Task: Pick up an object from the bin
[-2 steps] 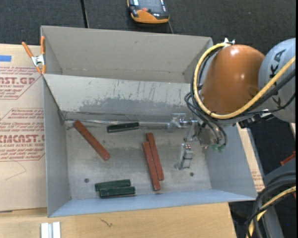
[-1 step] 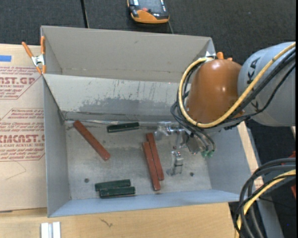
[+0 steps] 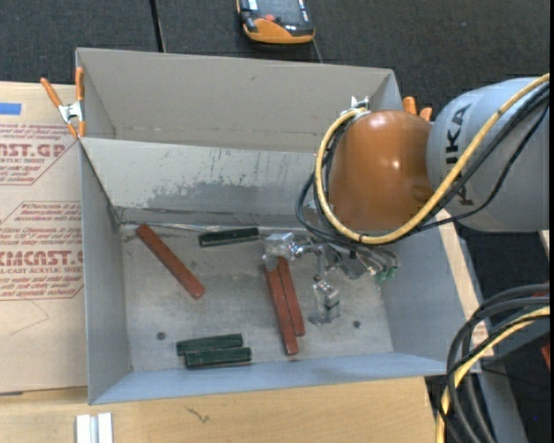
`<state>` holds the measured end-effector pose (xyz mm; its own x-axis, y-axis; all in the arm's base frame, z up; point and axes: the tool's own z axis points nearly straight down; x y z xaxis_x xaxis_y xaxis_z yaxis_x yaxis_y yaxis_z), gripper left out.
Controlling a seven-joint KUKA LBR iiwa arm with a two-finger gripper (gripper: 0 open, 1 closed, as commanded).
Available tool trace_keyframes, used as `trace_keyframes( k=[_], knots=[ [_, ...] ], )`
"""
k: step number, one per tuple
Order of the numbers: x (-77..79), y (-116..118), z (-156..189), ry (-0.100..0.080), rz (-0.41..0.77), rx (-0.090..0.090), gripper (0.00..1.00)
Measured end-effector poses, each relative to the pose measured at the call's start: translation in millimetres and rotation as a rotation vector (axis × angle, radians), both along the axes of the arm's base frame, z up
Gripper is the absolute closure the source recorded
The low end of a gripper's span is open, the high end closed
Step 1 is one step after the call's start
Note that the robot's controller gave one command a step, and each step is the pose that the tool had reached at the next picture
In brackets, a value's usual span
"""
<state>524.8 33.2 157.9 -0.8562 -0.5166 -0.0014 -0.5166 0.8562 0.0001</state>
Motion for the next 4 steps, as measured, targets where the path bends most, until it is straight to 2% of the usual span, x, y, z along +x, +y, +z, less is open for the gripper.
trace_keyframes(
  k=[1, 2, 3, 4],
  knots=[
    [-5.0, -8.2, -9.0, 0.0, 0.157, 0.001, 0.0],
    [11.2, -1.6, -67.1, -0.003, 0.422, -0.001, 0.0],
    [21.3, 1.8, -88.0, 0.001, 0.546, 0.001, 1.0],
    [21.3, 1.8, -88.0, 0.001, 0.546, 0.001, 1.0]
  ],
)
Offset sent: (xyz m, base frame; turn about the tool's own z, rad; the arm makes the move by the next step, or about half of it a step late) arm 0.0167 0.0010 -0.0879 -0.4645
